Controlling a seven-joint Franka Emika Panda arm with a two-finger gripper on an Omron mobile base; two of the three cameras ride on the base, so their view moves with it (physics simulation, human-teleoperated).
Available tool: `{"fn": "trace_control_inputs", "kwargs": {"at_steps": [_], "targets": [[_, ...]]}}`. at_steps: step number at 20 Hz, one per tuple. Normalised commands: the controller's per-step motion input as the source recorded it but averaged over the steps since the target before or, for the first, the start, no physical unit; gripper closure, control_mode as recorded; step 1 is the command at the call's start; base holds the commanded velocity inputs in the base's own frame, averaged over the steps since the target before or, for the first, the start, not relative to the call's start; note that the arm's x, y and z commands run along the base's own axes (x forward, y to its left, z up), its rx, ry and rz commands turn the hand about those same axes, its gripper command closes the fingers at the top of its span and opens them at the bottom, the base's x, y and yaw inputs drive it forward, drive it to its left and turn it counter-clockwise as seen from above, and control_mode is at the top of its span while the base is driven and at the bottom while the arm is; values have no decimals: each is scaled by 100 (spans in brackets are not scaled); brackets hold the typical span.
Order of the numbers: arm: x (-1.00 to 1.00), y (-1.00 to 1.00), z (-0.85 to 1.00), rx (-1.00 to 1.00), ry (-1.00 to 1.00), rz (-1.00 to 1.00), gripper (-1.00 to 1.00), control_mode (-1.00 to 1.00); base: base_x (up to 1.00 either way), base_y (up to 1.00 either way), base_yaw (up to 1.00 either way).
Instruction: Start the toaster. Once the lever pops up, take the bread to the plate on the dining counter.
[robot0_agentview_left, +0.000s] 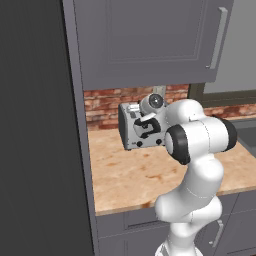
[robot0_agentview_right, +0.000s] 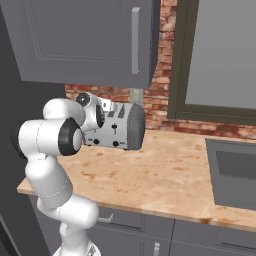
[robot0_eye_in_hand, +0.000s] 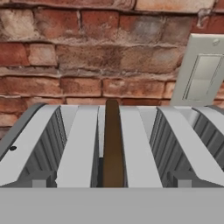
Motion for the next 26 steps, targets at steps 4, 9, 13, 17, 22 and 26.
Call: {"fn": "trace_control_inputs", "kwargs": {"at_steps": [4, 9, 13, 17, 22, 26], "targets": [[2, 0, 0, 0, 0, 0, -100, -100, 0, 0, 0], [8, 0, 0, 0, 0, 0, -100, -100, 0, 0, 0], [1, 0, 0, 0, 0, 0, -100, -100, 0, 0, 0], [0, 0, 0, 0, 0, 0, -100, -100, 0, 0, 0], [0, 0, 0, 0, 0, 0, 100, -100, 0, 0, 0], [0, 0, 0, 0, 0, 0, 100, -100, 0, 0, 0]]}}
